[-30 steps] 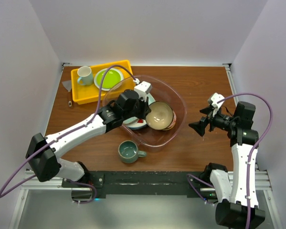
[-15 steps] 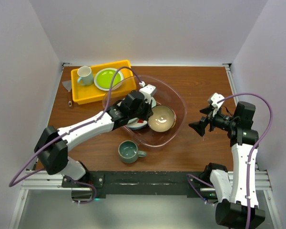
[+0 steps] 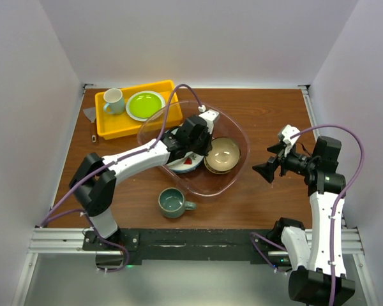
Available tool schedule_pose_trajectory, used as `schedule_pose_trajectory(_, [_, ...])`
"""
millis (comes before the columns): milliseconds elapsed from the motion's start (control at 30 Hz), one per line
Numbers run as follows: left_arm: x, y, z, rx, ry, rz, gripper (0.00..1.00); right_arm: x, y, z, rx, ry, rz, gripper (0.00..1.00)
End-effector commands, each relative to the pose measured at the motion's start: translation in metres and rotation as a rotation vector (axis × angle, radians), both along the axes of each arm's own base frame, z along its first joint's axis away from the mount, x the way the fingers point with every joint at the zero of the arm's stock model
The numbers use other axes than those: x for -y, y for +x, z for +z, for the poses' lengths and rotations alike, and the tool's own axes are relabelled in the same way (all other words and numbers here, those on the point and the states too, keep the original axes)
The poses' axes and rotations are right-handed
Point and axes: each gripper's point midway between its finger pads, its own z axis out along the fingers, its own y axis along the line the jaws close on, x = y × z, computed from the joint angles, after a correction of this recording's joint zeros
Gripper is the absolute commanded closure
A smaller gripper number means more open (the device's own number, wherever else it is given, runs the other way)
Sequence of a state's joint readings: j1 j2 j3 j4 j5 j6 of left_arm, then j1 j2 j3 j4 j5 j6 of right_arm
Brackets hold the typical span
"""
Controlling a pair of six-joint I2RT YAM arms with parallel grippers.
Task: Place the mixed dishes into the plastic bin
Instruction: Place the bowl in the plastic bin.
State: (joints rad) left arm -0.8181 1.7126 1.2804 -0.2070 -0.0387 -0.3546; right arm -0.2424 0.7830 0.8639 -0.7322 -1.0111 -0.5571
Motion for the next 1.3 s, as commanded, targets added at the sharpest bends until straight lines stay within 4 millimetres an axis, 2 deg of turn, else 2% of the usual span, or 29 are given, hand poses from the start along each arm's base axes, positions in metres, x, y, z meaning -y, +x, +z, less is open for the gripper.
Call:
schedule_pose_trajectory(0, [0.024,0.028,0.059,0.124,-0.140,0.016,1.00,0.001,0.001,0.005,0.041,-0.013,0.005,0.02])
schedule_pose_trajectory(133, [0.023,0.032,0.051,0.119,-0.115,0.026,0.91,0.000,0.001,0.005,0.042,-0.014,0.009,0.02])
schedule_pose_trajectory(300, [0.019,0.031,0.056,0.128,-0.108,0.030,0.76,0.000,0.000,0.005,0.045,-0.015,0.009,0.02])
schedule_pose_trajectory(467, [0.010,0.027,0.075,0.159,-0.120,0.038,0.64,0.000,0.001,0.005,0.046,-0.017,0.008,0.02])
schedule_pose_trajectory(500, [0.008,0.025,0.078,0.168,-0.122,0.039,0.54,0.000,0.001,0.005,0.045,-0.018,0.009,0.02])
schedule_pose_trajectory(567, [0.001,0.022,0.093,0.197,-0.140,0.046,0.46,0.000,0.000,0.005,0.046,-0.017,0.008,0.02])
schedule_pose_trajectory(600, [-0.005,0.019,0.100,0.217,-0.143,0.050,0.38,0.000,0.001,0.005,0.045,-0.018,0.009,0.02])
schedule_pose_trajectory(667, [-0.013,0.017,0.110,0.246,-0.155,0.066,0.32,0.001,0.001,0.004,0.046,-0.020,0.009,0.02])
schedule_pose_trajectory(900, [-0.056,-0.006,0.137,0.348,-0.169,0.110,0.19,0.000,0.000,0.003,0.049,-0.019,0.017,0.02])
schedule_pose_trajectory(1067, [-0.087,-0.020,0.148,0.400,-0.194,0.165,0.09,-0.001,-0.001,0.000,0.051,-0.019,0.028,0.02])
schedule_pose_trajectory(1267, [-0.118,-0.039,0.148,0.428,-0.211,0.208,0.03,-0.002,-0.001,-0.001,0.053,-0.019,0.032,0.02])
